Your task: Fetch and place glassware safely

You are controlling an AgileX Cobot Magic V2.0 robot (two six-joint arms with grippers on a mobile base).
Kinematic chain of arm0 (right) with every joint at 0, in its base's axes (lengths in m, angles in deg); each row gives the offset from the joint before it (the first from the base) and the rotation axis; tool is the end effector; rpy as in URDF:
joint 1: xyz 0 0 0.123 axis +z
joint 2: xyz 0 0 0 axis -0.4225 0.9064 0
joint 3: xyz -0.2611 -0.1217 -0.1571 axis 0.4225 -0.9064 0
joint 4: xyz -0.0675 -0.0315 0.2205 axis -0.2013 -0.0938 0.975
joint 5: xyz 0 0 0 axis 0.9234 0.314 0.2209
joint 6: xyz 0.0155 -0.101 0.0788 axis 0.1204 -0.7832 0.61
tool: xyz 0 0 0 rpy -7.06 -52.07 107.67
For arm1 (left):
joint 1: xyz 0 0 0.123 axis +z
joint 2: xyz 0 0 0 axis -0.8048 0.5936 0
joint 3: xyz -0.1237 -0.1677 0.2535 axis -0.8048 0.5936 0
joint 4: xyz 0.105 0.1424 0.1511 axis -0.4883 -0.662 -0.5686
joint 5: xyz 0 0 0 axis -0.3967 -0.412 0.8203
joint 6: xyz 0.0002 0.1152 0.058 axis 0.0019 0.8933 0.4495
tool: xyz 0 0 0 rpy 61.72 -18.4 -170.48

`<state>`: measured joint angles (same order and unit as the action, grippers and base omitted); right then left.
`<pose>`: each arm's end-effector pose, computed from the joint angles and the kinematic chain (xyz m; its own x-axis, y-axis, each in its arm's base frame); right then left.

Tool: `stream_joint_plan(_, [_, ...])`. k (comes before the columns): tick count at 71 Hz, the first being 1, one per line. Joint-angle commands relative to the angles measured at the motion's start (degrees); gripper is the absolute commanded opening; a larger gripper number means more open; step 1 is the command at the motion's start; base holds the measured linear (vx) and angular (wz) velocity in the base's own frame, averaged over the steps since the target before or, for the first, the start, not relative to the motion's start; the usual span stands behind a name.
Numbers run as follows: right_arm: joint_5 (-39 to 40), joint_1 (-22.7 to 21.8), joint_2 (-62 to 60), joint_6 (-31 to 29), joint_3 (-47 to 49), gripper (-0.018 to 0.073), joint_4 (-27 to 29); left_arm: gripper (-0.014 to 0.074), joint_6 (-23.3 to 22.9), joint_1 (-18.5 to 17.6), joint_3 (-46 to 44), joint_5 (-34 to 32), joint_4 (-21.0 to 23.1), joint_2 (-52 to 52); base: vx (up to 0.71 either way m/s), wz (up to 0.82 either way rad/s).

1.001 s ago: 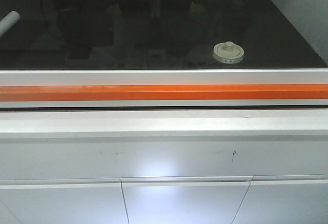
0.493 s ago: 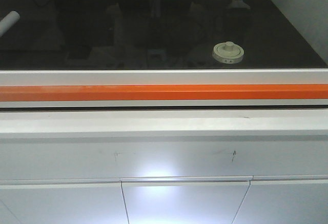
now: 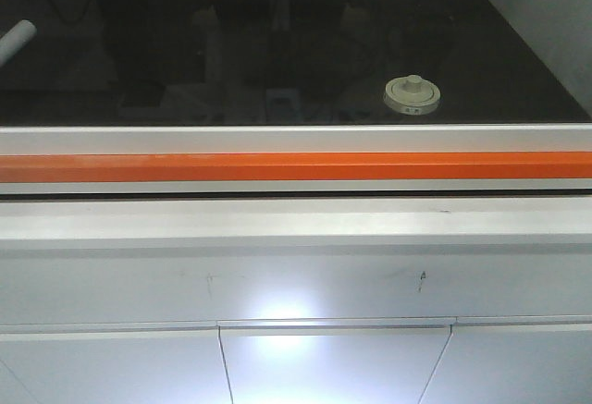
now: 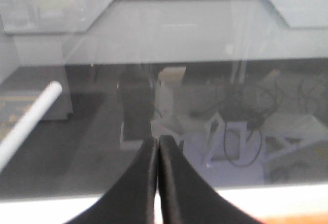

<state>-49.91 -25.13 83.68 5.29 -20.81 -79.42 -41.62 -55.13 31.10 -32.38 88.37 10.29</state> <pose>0.1732 -0.0004 0.4051 -0.0290 -0.0156 -0.9995 0.0020 0.9999 -0.0157 0.2010 -0.0053 0.3917 -0.1112 -0.0016 -0.9938 0.0261 0.9996 -0.0045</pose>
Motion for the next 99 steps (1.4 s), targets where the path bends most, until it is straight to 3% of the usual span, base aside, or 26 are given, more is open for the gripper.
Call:
stream_joint_plan(1, [11.4,-0.1,-0.8,0.6,-4.3,-0.0003,-0.1,-0.0007,-0.4,0.1,4.0,-9.6,0.5,-0.4,0.0,0.0])
stream_joint_plan(19, [35.1,-0.1,-0.9,3.9,-22.3,-0.0001,-1.4,-0.0007,-0.7,0.1,18.5,-25.0,0.4,-0.4,0.0,0.0])
stream_joint_plan(32, [40.3,-0.1,2.1,8.1,-27.8,-0.0001,-10.2,-0.0007,-1.8,0.1,26.5,-34.5,-0.3,-0.4,0.0,0.0])
stream_joint_plan(47, [45.7,-0.1,9.1,11.5,-28.4,-0.0001,-14.3,-0.0007,-2.1,0.1,32.6,-42.4,-7.3,0.5,0.0,0.0])
stream_joint_plan(72, [57.4,-0.1,23.5,10.8,-28.4,-0.0001,-14.7,-0.0007,-2.4,0.1,33.7,-51.4,-7.4,4.4,0.0,0.0])
stream_joint_plan(99, [67.3,-0.1,36.1,8.9,-28.3,-0.0001,-14.0,-0.0007,-2.1,0.1,33.7,-51.9,-7.1,4.6,0.0,0.0])
